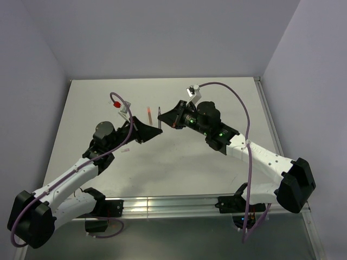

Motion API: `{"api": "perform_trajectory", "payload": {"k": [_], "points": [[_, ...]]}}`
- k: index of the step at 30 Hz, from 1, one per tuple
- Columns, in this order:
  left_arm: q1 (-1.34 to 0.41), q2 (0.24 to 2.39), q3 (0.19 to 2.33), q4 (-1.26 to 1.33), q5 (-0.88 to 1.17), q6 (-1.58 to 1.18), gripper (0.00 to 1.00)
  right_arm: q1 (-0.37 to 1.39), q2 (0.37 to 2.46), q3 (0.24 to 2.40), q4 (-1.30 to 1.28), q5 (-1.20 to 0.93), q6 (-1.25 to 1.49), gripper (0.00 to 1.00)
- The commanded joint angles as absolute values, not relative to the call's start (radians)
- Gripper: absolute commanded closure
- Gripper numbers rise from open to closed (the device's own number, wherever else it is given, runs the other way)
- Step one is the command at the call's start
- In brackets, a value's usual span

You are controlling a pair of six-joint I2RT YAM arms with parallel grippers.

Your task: Insert the pens into the pen caps

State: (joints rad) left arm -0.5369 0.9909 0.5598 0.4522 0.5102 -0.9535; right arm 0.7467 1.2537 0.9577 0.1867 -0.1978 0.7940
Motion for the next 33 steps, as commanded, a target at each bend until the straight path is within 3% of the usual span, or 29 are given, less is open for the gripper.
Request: {"api": "perform_trajectory", "payload": {"k": [1, 4, 11, 33], "points": [[-0.537, 0.965, 0.575, 0.508, 0.545, -0.922, 1.0, 0.764, 1.244, 0.976, 0.261, -0.224, 0.79, 0.94], [-0.537, 0.966, 0.574, 0.512, 0.545, -0.925, 1.0, 0.77, 1.247, 0.982, 0.264, -0.23, 0.785, 0.85], [-0.538, 0.963, 0.565, 0.548, 0.525, -0.943, 1.0, 0.793, 1.27, 0.985, 0.265, -0.236, 0.781, 0.77], [-0.537, 0.974, 0.572, 0.583, 0.512, -0.966, 0.99, 0.827, 1.261, 0.936, 0.268, -0.235, 0.762, 0.7]]}}
